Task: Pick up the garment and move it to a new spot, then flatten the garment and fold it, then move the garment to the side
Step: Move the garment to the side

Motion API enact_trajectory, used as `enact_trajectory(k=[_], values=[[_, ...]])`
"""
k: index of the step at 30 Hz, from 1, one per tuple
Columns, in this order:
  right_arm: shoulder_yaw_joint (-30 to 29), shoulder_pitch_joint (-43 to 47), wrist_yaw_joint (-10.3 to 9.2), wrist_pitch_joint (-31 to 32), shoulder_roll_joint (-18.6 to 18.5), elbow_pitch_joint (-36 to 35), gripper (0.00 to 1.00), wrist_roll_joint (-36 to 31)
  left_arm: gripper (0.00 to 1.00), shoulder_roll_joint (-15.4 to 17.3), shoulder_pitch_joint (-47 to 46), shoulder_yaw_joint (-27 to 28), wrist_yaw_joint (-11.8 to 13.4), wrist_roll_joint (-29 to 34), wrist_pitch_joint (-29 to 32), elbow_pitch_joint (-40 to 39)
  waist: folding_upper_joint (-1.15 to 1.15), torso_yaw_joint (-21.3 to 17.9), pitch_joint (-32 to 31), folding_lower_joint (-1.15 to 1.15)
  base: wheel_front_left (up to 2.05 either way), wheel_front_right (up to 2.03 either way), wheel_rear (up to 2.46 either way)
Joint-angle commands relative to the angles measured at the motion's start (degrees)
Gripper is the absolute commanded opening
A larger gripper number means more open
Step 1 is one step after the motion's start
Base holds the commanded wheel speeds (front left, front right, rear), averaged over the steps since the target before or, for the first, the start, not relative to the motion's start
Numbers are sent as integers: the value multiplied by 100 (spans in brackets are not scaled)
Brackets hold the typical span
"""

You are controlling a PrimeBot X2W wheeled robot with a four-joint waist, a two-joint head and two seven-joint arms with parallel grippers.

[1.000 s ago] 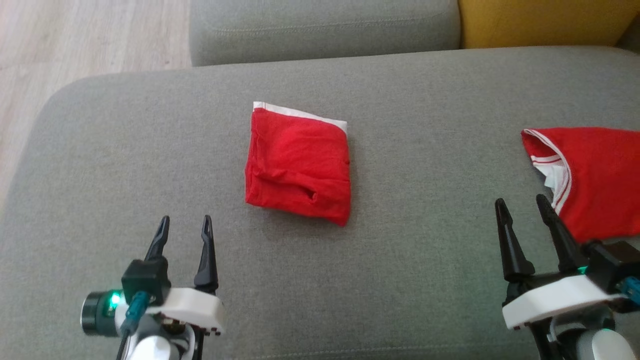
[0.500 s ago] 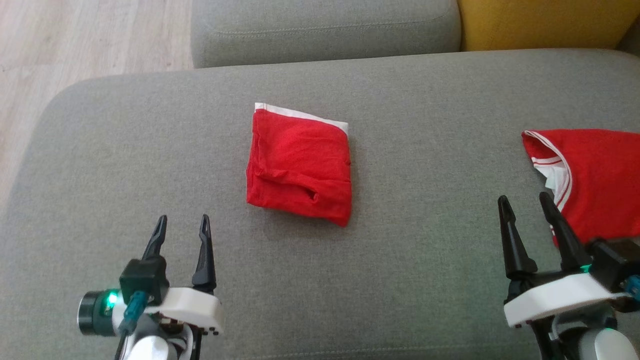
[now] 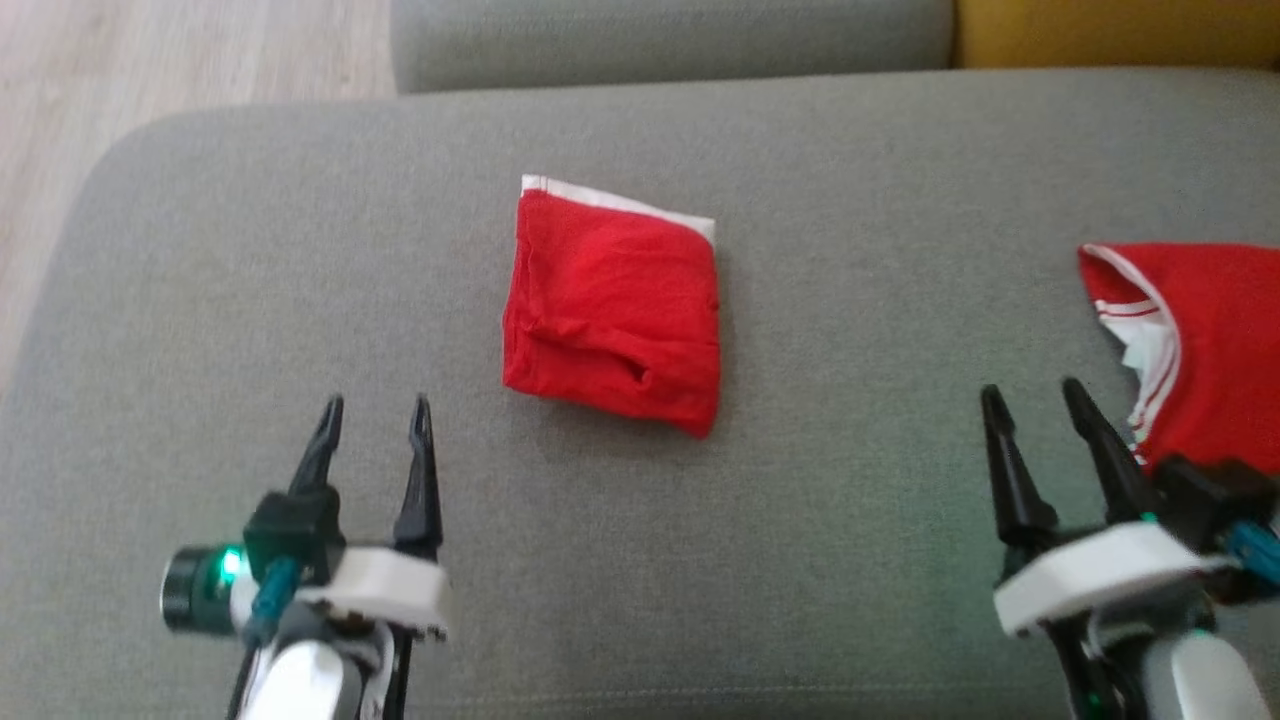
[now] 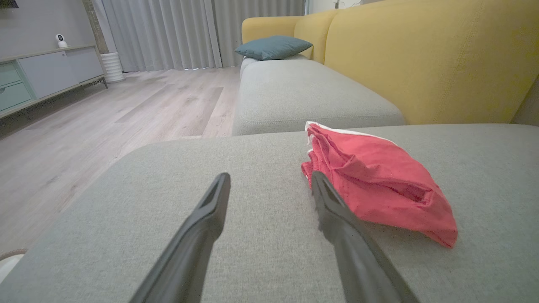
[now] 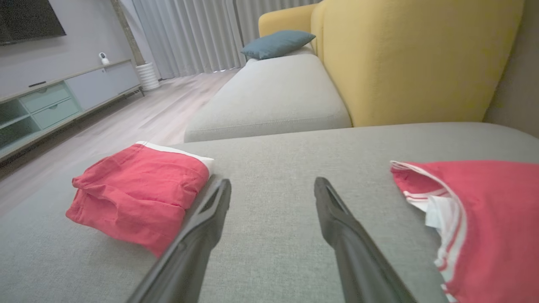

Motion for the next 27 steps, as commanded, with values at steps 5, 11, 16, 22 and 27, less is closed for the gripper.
enact_trajectory(k=[5,11,16,22,27], values=[[498,-1001,19,77,-176,342,100,130,100,-7,-691,120,13,61,-135,-240,0,284,446,0,0,0,0],[920,-1918,19,137,-172,1397,100,387,100,-185,-1135,5,-37,75,-248,-151,0,732,884,0,0,0,0],[1184,-2579,19,192,-102,2396,100,606,100,-338,-1366,-81,-28,54,-303,-41,0,1045,1083,0,0,0,0],[1302,-3162,19,436,-14,3465,100,932,100,-437,-1498,-152,-30,57,-320,-7,0,1210,1207,0,0,0,0],[1680,-3383,19,956,12,4053,95,1443,100,-468,-1503,-126,-31,97,-321,-52,0,1219,1230,0,0,0,0]])
